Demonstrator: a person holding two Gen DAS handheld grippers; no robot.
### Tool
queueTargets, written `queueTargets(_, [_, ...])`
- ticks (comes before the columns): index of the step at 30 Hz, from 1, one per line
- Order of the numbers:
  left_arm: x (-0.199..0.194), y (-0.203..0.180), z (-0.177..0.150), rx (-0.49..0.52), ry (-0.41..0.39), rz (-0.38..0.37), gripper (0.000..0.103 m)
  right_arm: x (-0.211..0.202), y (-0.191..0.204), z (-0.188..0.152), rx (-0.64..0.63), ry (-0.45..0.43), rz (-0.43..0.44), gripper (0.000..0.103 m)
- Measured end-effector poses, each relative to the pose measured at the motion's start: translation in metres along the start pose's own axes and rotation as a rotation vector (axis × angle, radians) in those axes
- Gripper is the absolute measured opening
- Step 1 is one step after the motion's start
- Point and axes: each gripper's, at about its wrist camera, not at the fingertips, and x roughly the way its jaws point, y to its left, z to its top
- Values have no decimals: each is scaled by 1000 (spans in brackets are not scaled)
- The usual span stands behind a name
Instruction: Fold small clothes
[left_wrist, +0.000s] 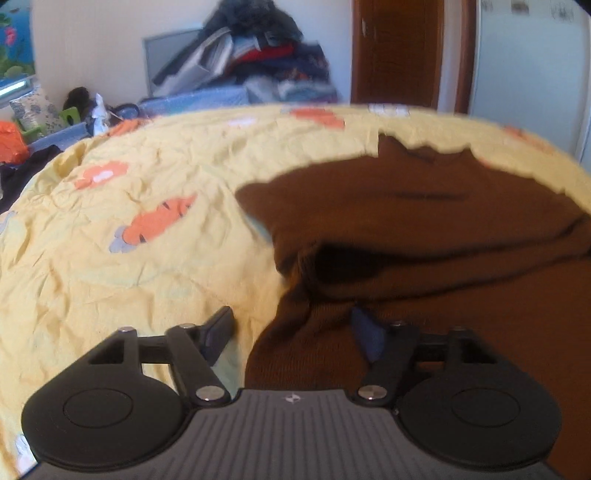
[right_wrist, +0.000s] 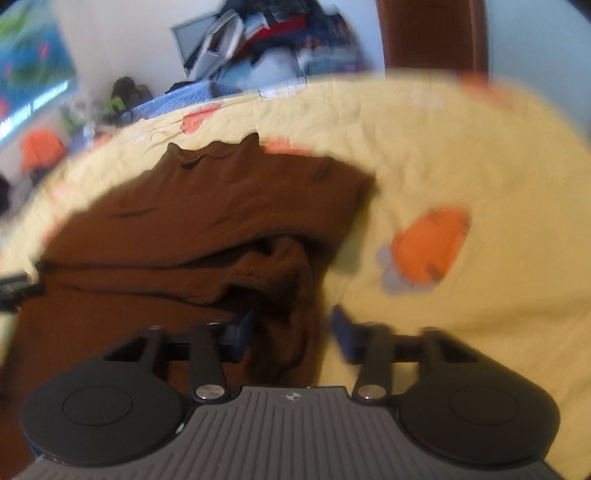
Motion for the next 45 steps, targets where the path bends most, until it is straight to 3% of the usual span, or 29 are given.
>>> queueTargets(1, [-2,2,2,-14,7,-3,29,0,1,2,-5,12,-9,13])
queueTargets(2, [-5,5,3,-21,19,8,24,-3,-3,6,24,16,7,12])
queueTargets(5, [-9,9,-3,-1,16,20,21,-12,-30,7,92,4,-21,10])
queueTargets(7, [-12,5,-6,29,4,32,21,-10,-44,-1,157,8,20,9])
queueTargets(9, [-17,6,-6,-1,19,11,22,-11,-40,-6,178,8,44,16])
queueTargets(10, [-21,9,-8,-22,29,-15,24,-11,-38,-6,200,16,52,25])
queueTargets(11, [-26,11,-9,-42,42,-48,28,-14,-36,-9,214,14,65,41])
queueTargets(12, [-30,15,-12,-65,55,-84,45,-19,-33,-12,221,1,77,54])
queueTargets(13, [-34,19,-15,-90,62,-117,67,-24,-31,-15,230,-10,88,59])
queueTargets(15, [-40,26,-22,-152,57,-151,75,-31,-33,-23,268,2,119,60])
queueTargets(17, [-38,27,-25,-195,64,-152,72,-31,-34,-30,301,14,143,59])
queueTargets(19, [-36,20,-22,-167,52,-74,15,-32,-29,-31,286,8,141,38])
queueTargets(20, [-34,20,-19,-169,61,-51,12,-28,-29,-30,294,36,148,12])
queueTargets(23, [-35,34,-14,-231,87,-68,7,-30,-27,-28,241,40,91,9])
queueTargets(26, [-42,46,-22,-252,109,-127,6,-38,-57,-35,346,13,85,9])
queueTargets(28, [-51,55,-32,-312,140,-202,10,-43,-63,-45,397,28,150,14])
queueTargets(29, [-55,60,-39,-348,160,-247,13,-47,-61,-49,416,48,175,26])
queueTargets(30, [-60,65,-46,-386,175,-302,21,-52,-58,-54,435,63,203,48])
queueTargets(31, [-65,70,-53,-430,187,-363,35,-59,-57,-60,456,65,252,61])
queueTargets(32, [-70,75,-61,-476,190,-416,42,-66,-56,-68,474,63,306,80])
queueTargets(33, [-75,78,-68,-512,194,-464,56,-72,-54,-77,491,68,349,82])
queueTargets(34, [-78,80,-72,-539,203,-505,63,-77,-52,-87,509,80,386,82])
queueTargets(37, [-81,78,-80,-575,230,-559,62,-87,-46,-113,577,128,502,79])
queueTargets(39, [-81,74,-78,-565,230,-553,58,-89,-39,-123,597,156,551,67])
queueTargets(40, [-79,73,-77,-564,238,-543,45,-91,-35,-126,592,156,543,58])
queueTargets(41, [-76,72,-76,-562,257,-533,35,-90,-33,-128,592,168,523,27])
queueTargets(42, [-73,71,-75,-561,281,-520,15,-87,-32,-129,586,196,497,11])
queueTargets(45, [-74,71,-73,-536,296,-479,12,-92,-36,-129,568,163,455,11])
